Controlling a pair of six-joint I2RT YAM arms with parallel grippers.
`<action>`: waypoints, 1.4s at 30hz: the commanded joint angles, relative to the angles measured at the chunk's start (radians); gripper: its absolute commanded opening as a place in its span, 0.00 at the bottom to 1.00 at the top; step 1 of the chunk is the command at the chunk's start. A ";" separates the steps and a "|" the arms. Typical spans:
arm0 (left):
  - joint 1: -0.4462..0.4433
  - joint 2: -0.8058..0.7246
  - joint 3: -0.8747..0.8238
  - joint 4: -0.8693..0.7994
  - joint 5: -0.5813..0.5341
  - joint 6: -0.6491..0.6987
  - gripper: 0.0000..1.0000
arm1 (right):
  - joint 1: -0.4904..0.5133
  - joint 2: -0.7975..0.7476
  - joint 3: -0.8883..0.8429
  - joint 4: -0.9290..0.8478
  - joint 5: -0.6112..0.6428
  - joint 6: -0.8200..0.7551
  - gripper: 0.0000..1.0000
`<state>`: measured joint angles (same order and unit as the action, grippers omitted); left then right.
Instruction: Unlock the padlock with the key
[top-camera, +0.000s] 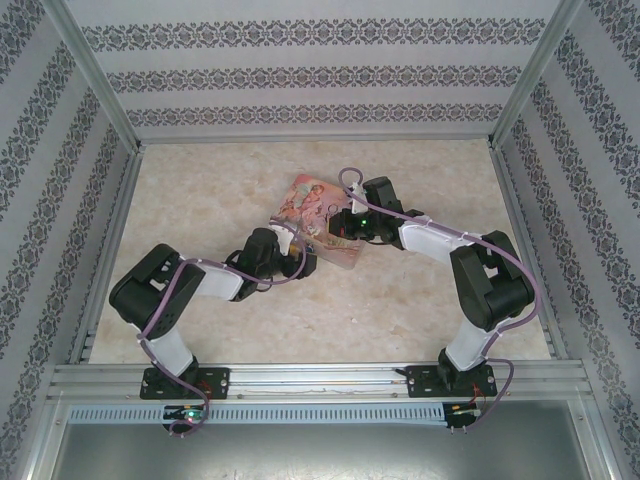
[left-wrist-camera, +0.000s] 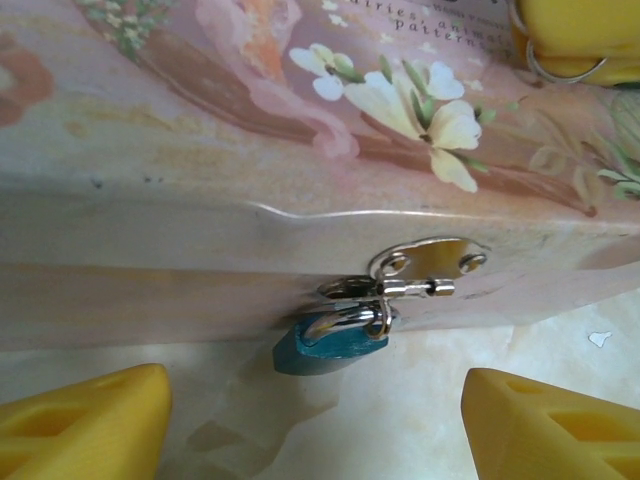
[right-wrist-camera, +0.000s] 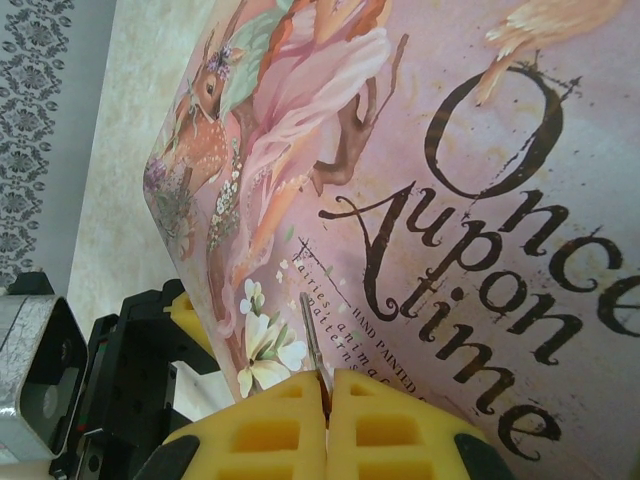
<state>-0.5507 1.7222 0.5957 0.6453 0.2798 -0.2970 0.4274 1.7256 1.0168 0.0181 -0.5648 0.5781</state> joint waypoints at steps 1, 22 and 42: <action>-0.012 0.020 0.027 0.056 -0.008 -0.021 0.74 | -0.003 -0.015 -0.024 -0.049 0.026 -0.017 0.00; -0.041 0.101 0.065 0.077 -0.057 -0.062 0.65 | -0.001 -0.014 -0.012 -0.052 0.028 -0.015 0.00; -0.055 0.116 0.105 0.102 -0.064 -0.084 0.43 | -0.001 -0.044 -0.006 -0.055 0.029 -0.010 0.00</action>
<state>-0.5884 1.8378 0.6731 0.6884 0.2058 -0.3756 0.4274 1.7111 1.0161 -0.0082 -0.5426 0.5762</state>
